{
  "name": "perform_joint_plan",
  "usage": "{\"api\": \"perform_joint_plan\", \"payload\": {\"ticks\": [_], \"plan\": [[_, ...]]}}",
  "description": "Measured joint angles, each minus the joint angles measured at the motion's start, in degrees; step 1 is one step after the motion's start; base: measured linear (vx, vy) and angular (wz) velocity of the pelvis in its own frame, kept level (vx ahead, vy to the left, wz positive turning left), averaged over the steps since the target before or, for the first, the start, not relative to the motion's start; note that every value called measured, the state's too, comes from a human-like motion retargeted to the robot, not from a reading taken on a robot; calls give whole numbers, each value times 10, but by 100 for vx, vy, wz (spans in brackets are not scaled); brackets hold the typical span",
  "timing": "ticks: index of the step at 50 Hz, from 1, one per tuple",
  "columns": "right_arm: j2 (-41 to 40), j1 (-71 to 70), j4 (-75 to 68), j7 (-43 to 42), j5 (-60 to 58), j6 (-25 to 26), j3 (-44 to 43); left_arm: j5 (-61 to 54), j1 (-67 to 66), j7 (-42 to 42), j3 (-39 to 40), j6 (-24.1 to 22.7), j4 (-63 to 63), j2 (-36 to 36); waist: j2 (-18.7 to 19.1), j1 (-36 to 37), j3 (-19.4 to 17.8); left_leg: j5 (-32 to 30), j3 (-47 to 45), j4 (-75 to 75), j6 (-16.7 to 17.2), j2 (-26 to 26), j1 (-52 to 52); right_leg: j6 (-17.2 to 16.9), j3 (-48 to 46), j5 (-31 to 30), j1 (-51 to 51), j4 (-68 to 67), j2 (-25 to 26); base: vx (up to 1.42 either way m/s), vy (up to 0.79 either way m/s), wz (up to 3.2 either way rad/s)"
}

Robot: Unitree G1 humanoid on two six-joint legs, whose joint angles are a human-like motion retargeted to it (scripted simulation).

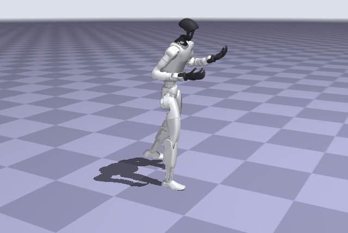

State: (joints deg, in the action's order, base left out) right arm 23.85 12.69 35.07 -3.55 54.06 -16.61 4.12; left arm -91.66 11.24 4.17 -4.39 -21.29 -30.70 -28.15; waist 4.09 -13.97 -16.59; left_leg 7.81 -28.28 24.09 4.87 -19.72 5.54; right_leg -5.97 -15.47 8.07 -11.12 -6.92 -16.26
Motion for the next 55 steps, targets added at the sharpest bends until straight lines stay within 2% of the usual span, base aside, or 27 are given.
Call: {"api": "perform_joint_plan", "payload": {"ticks": [3,5,6,7,8,10,12,13,15,17,18,20,22,25,26,28,30,32,33,35,37,38,40,43,47,51,55], "plan": [[2,12,-2,13,-3,11,-10,262,120,-86,48,27,111,-135,2,-55,-4,-40,-29,47,-4,-1,25,-3,60,-3,15,19,18,30,-15,-190],[8,23,-4,27,7,17,-21,507,230,-161,31,84,224,-241,2,-83,-5,-60,-6,81,-5,11,25,-33,97,3,11,0,20,29,-7,-164],[8,27,-9,29,13,16,-27,638,322,-199,-37,124,312,-286,-2,-92,-3,-63,28,97,-2,31,15,-63,112,12,3,-20,14,27,-2,-138],[6,29,-15,29,16,14,-28,762,420,-232,-121,164,405,-322,0,-101,-4,-62,67,117,0,49,0,-72,123,11,8,-13,13,24,1,-115],[1,28,-24,23,12,11,-19,872,527,-258,-232,204,513,-341,10,-110,-7,-54,115,142,-1,63,-22,-38,128,-10,38,45,23,23,4,-104],[-12,28,-33,14,3,13,-4,999,678,-245,-431,257,682,-339,20,-123,-8,-30,184,168,4,100,-53,-21,145,-15,55,74,27,23,6,-102],[-23,26,-30,20,-21,27,9,1026,687,-206,-472,261,698,-357,27,-129,-11,3,183,171,3,112,-64,-8,175,-9,59,77,31,26,7,-137],[-32,22,-27,26,-36,32,12,1028,666,-211,-449,256,665,-377,28,-125,-16,22,160,167,-2,106,-64,-1,194,-7,61,79,35,27,7,-182],[-51,16,-23,36,-69,38,15,1035,545,-251,-302,248,534,-421,28,-104,-28,58,86,143,-14,88,-50,5,244,-8,63,84,44,26,8,-225],[-63,23,-26,45,-93,43,11,1045,370,-248,-107,235,395,-419,26,-74,-32,80,13,94,-17,86,-32,-4,293,-13,64,96,44,23,12,-230],[-68,27,-31,47,-100,48,8,1044,322,-226,-52,230,351,-409,24,-59,-31,86,-13,68,-16,90,-31,-11,313,-16,64,102,42,18,14,-192],[-68,32,-45,45,-104,55,13,1037,297,-185,-23,233,319,-398,22,-44,-29,92,-35,16,-9,98,-43,-26,338,-21,66,115,38,13,16,-131],[-50,17,-66,28,-95,47,36,1053,386,-190,-107,248,385,-391,26,-49,-28,80,-35,-36,1,100,-72,-38,342,-21,68,119,37,7,18,-42],[-28,-32,-110,-12,-54,7,65,1099,705,-274,-410,263,712,-305,29,-59,-32,16,-39,-108,21,90,-119,-42,325,-18,76,119,45,3,20,29],[-20,-45,-121,-17,-28,0,74,1093,760,-277,-466,265,829,-265,28,-70,-34,-11,-45,-121,26,86,-131,-40,320,-15,79,119,49,4,22,37],[-14,-60,-140,-11,32,-6,84,1057,834,-241,-539,252,1022,-200,21,-93,-35,-44,-61,-134,29,81,-146,-36,315,-9,81,117,51,6,24,16],[-19,-50,-155,20,60,3,71,1014,863,-179,-557,223,1094,-188,6,-110,-31,-36,-79,-132,22,83,-147,-35,319,-1,75,112,46,8,25,-26],[-47,-13,-165,43,110,39,44,979,860,-186,-544,202,1021,-231,-15,-114,-28,-14,-95,-133,18,89,-136,-34,332,8,66,102,41,10,24,-62],[-53,6,-186,-1,38,16,13,978,850,-221,-530,191,953,-262,-28,-111,-28,-6,-103,-136,18,94,-128,-34,340,12,63,98,38,10,23,-69],[-90,47,-186,48,91,-2,-44,960,809,-299,-493,161,799,-321,-53,-106,-27,2,-110,-138,25,101,-117,-35,351,20,62,91,31,12,22,-44],[-96,84,-207,-18,43,-29,-103,971,715,-344,-419,148,633,-368,-73,-112,-19,39,-107,-60,10,80,-135,-22,344,33,74,81,28,17,21,18],[-103,94,-224,18,108,-21,-147,964,670,-341,-388,133,561,-386,-83,-110,-15,43,-100,-53,17,80,-137,-18,340,37,78,79,26,17,20,40],[-91,104,-270,16,122,-34,-238,946,559,-315,-304,104,427,-403,-102,-100,-6,50,-82,-44,32,82,-138,-11,325,47,90,74,24,18,18,59],[-27,110,-348,-28,36,-41,-377,885,321,-238,-149,67,270,-377,-124,-72,17,59,-48,-38,53,86,-141,-7,289,62,111,63,24,22,13,88],[79,75,-408,-137,-38,-67,-526,787,45,-184,-41,54,185,-307,-171,-8,58,62,0,-53,72,99,-143,-13,225,72,137,55,25,24,6,110],[246,30,-483,-184,-101,-57,-624,740,-111,-142,9,55,168,-253,-233,87,71,53,58,-80,81,115,-158,-28,108,69,158,52,28,18,2,142],[472,31,-613,-224,-253,28,-641,722,-133,-113,-1,62,163,-214,-275,206,37,30,128,-116,82,131,-182,-33,-38,57,169,39,37,8,2,169]]}}
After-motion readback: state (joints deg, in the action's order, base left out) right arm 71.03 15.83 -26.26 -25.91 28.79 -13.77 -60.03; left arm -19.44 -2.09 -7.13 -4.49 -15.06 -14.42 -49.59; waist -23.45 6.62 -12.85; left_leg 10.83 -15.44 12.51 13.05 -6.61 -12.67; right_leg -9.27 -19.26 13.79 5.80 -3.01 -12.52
